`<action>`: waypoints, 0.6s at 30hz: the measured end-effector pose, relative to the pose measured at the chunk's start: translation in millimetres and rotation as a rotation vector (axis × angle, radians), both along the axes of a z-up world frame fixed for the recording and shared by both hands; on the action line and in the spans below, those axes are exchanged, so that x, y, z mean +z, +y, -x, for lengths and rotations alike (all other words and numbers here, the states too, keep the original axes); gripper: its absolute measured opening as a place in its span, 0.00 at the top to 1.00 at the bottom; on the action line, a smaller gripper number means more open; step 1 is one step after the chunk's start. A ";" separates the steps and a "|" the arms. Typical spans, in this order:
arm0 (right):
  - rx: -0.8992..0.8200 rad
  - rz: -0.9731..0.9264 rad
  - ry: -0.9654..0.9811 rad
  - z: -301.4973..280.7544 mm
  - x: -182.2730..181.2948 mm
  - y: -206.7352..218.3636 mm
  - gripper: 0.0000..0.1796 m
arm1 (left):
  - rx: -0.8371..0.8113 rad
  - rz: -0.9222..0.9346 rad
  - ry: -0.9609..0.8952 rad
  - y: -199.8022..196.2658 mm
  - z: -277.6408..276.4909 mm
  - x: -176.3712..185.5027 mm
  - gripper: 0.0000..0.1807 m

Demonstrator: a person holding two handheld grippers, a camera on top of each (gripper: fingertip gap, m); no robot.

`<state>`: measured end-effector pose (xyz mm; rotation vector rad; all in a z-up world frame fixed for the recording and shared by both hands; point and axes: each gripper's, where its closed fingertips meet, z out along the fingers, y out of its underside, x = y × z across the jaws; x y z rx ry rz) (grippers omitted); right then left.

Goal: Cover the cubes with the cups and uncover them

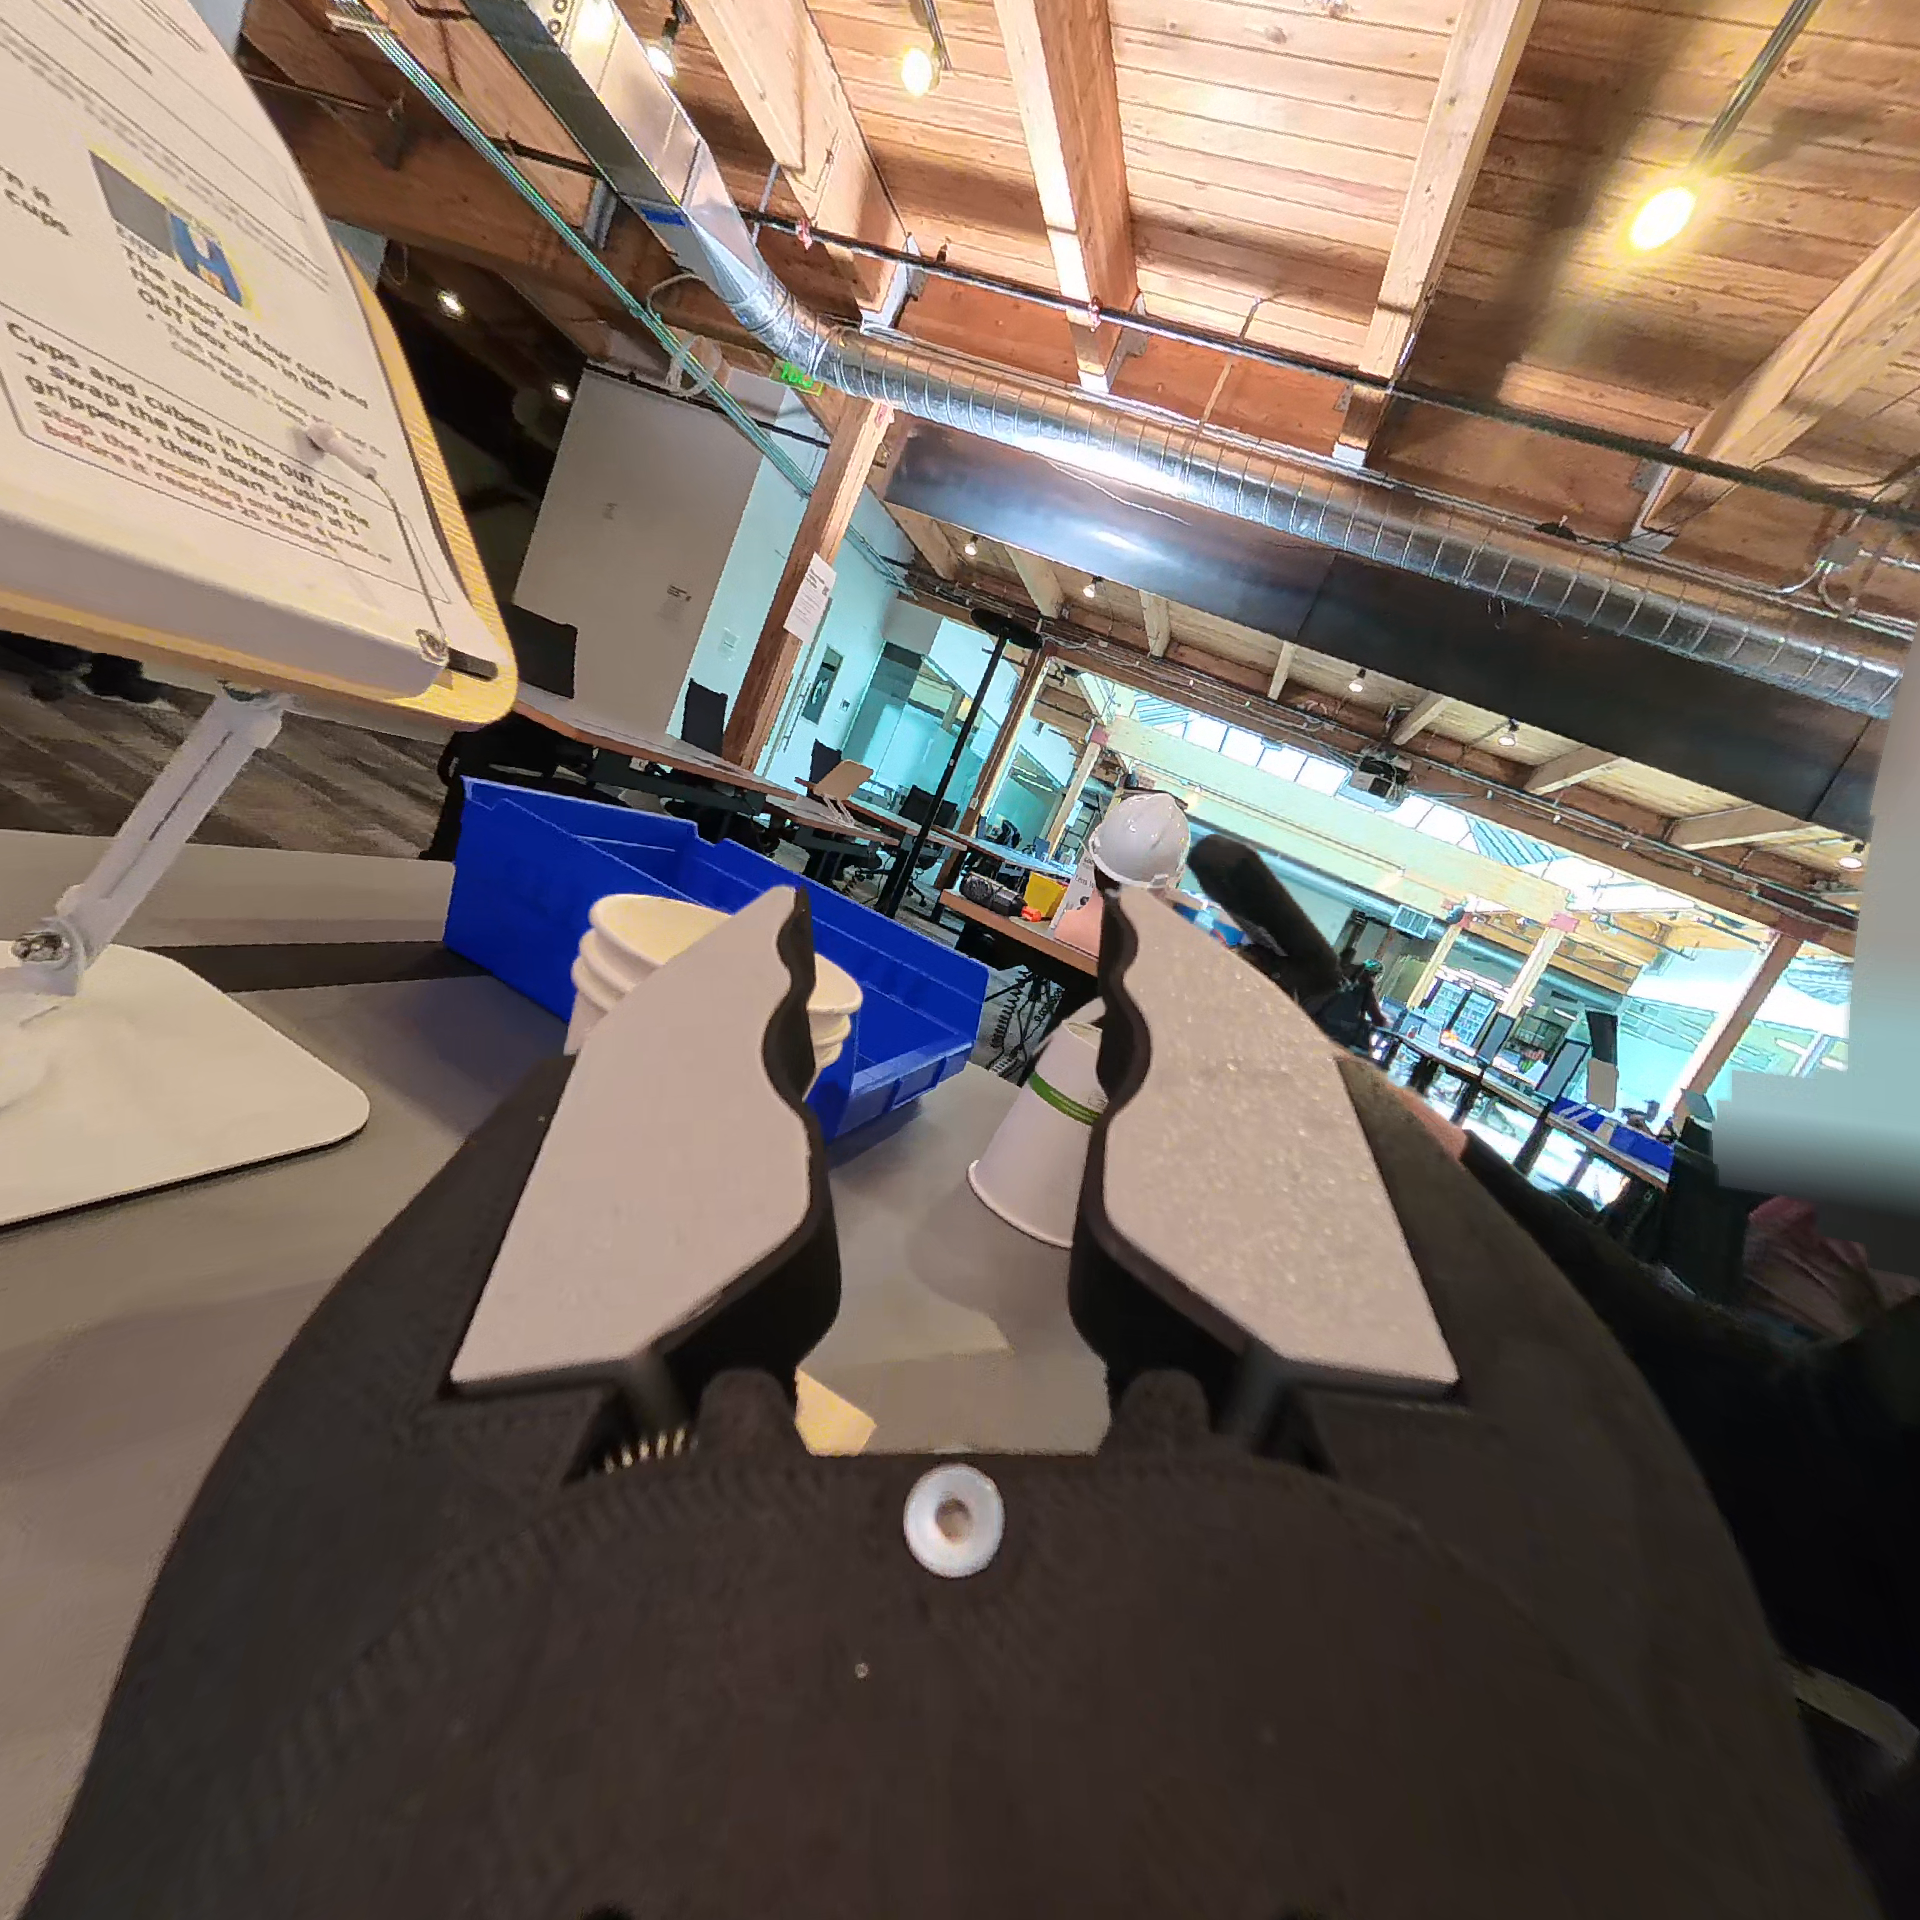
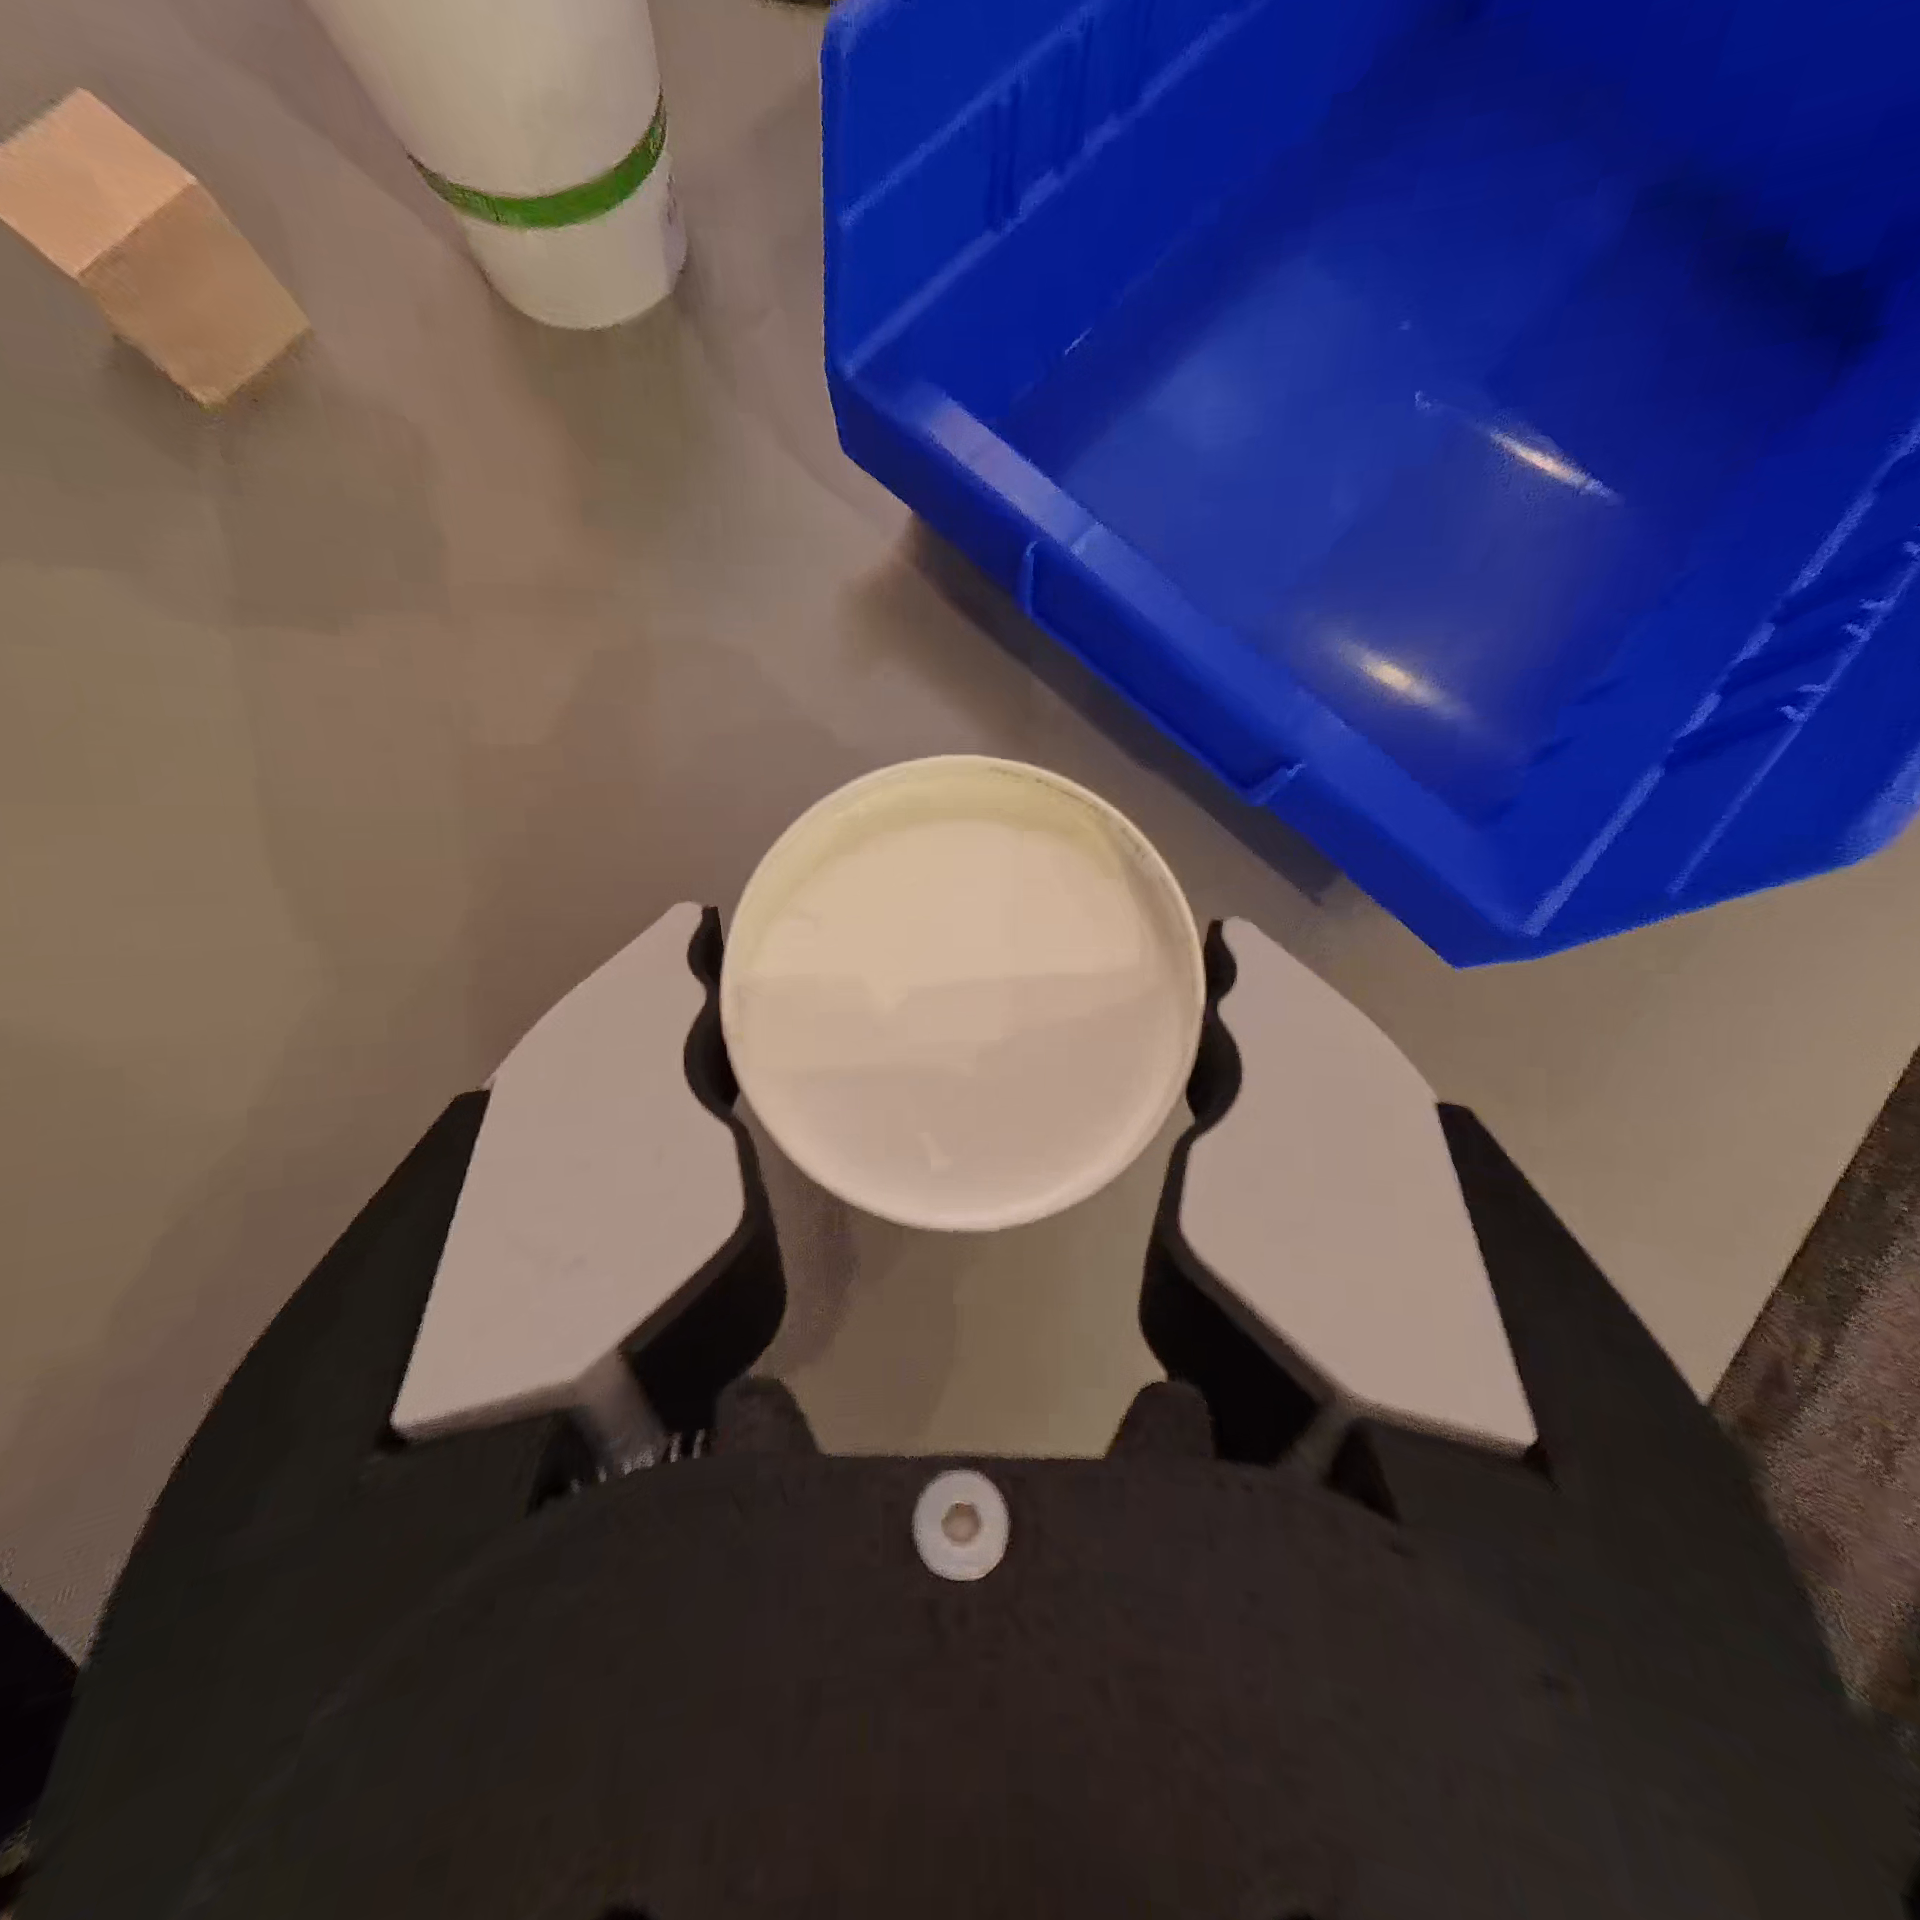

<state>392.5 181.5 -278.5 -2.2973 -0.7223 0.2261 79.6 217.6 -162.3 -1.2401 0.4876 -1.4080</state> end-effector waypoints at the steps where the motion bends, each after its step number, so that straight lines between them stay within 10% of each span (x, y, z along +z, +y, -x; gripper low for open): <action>1: -0.003 -0.003 0.006 -0.2 0.6 0.8 0.52 | -0.001 -0.002 0.005 -0.9 -1.5 0.0 0.71; 18: 0.171 -0.608 0.540 89.0 188.3 -14.4 0.52 | -0.235 0.015 -0.023 -47.4 -85.0 27.6 0.64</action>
